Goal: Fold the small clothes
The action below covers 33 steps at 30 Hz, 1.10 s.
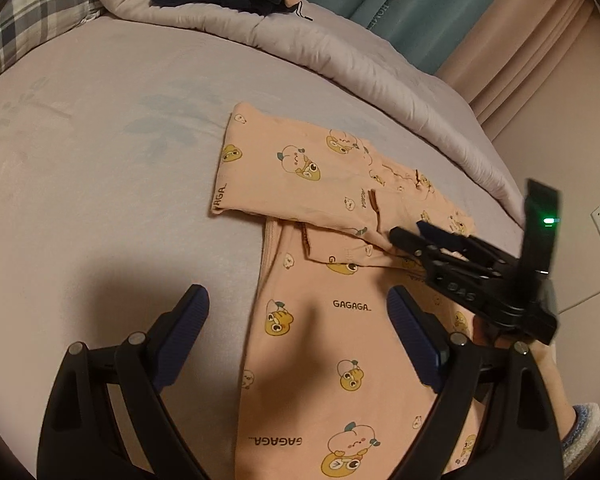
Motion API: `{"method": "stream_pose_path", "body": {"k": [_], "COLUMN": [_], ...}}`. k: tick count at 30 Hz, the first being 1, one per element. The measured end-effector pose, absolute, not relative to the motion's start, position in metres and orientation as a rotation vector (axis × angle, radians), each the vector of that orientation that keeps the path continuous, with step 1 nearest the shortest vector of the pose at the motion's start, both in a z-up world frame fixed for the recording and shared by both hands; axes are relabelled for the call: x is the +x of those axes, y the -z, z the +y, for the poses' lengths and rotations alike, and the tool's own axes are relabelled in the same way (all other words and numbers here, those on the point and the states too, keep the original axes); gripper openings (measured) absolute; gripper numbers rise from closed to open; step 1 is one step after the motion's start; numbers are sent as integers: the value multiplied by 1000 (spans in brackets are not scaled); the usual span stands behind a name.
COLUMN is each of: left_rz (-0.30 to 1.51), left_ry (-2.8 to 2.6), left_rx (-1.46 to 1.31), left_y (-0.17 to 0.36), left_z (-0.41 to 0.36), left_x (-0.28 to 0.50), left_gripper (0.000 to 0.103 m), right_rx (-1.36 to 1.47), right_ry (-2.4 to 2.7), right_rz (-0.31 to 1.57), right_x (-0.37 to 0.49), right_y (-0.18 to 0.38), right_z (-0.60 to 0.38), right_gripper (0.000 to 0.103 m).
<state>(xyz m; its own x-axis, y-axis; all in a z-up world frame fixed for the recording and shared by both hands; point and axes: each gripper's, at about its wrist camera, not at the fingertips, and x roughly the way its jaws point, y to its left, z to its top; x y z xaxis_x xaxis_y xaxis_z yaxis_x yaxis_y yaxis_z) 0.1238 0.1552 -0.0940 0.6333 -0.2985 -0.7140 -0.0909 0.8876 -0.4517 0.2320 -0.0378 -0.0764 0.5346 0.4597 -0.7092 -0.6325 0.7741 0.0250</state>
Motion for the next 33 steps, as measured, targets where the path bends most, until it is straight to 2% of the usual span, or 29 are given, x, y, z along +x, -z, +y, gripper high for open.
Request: {"method": "stream_pose_path", "body": {"k": [1, 4, 5, 6, 12, 17, 26, 28, 29, 30, 33], "left_rz": [889, 890, 890, 892, 905, 919, 941, 946, 948, 948, 951], "left_ry": [125, 135, 139, 142, 151, 157, 193, 201, 204, 204, 197], "left_rx": [-488, -495, -491, -489, -488, -487, -464, -451, -443, -438, -435], "left_y": [95, 95, 95, 95, 96, 97, 98, 97, 97, 96, 96], "left_z": [155, 154, 152, 152, 146, 142, 122, 117, 115, 114, 114], "left_x": [124, 124, 124, 125, 127, 128, 137, 139, 139, 139, 139], "left_gripper": [91, 91, 91, 91, 91, 91, 91, 91, 91, 91, 91], "right_rx": [-251, -242, -212, -178, 173, 644, 838, 853, 876, 893, 909], "right_ry": [-644, -642, -653, -661, -662, -695, -609, -561, -545, -522, -494], "right_rz": [794, 812, 807, 805, 804, 759, 754, 767, 779, 783, 755], "right_x": [239, 242, 242, 241, 252, 258, 260, 261, 262, 262, 256], "right_y": [81, 89, 88, 85, 75, 79, 104, 108, 112, 114, 115], "right_z": [-38, -43, -43, -46, -90, -167, -247, -254, -258, -261, -268], "right_gripper": [49, 31, 19, 12, 9, 9, 9, 22, 47, 60, 60]}}
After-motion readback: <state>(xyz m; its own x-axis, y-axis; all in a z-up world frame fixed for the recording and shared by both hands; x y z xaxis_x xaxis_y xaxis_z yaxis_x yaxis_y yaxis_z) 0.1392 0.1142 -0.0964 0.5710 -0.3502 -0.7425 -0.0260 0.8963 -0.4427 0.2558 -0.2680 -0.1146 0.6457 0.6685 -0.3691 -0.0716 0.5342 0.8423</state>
